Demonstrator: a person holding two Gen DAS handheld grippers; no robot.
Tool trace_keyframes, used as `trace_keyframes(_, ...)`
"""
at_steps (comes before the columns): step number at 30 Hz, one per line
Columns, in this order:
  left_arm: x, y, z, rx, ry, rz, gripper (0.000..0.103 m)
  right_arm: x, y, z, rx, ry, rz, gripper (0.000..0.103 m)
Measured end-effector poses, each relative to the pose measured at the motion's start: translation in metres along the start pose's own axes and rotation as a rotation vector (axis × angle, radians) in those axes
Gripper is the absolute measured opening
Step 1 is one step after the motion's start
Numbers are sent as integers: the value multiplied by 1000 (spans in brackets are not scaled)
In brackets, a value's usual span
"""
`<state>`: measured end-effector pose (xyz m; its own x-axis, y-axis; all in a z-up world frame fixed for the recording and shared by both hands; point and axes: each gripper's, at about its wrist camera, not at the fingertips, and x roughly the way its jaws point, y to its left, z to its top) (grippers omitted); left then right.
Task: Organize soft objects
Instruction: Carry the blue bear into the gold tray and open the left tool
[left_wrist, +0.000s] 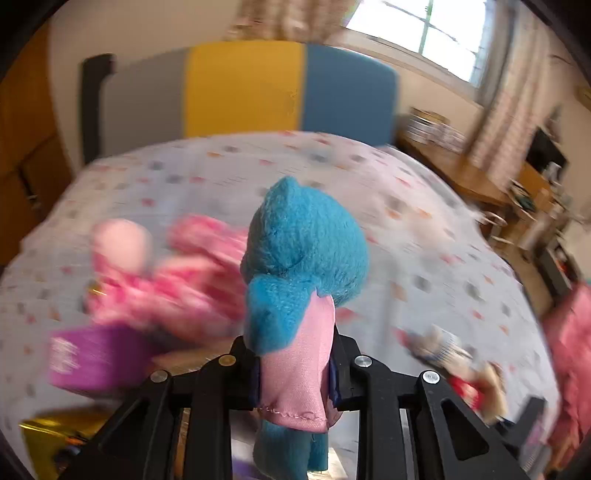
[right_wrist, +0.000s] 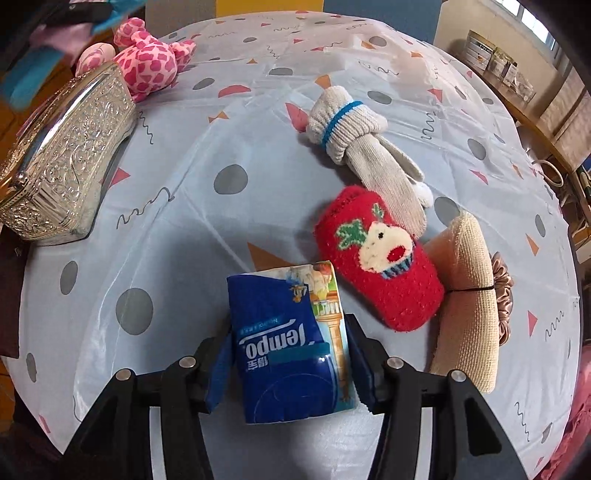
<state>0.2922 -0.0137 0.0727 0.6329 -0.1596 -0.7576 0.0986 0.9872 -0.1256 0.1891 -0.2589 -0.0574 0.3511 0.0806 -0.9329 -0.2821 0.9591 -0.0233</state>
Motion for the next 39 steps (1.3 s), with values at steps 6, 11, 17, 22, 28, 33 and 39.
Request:
trace_keyframes(6, -10, 101, 30, -87, -22, 210, 26, -4, 7, -2, -31, -16, -23, 55)
trace_keyframes(11, -36, 181, 7, -187, -38, 296, 26, -5, 11, -3, -38, -23, -31, 55)
trace_keyframes(17, -72, 222, -57, -213, -35, 309, 26, 0, 11, -4, -37, -25, -32, 55)
trace_keyframes(22, -102, 220, -118, -221, -41, 251, 26, 0, 8, -4, -24, -26, -28, 55)
trace_keyframes(28, -112, 193, -182, -224, 3, 143, 27, 0, 12, -3, -29, -39, -51, 55)
trace_keyframes(33, -91, 173, -201, -276, 40, 75, 28, 1, 16, -4, -23, -47, -70, 55)
trace_keyframes(39, -56, 186, -196, -427, 77, 59, 46, 0, 15, -4, -7, -53, -77, 55)
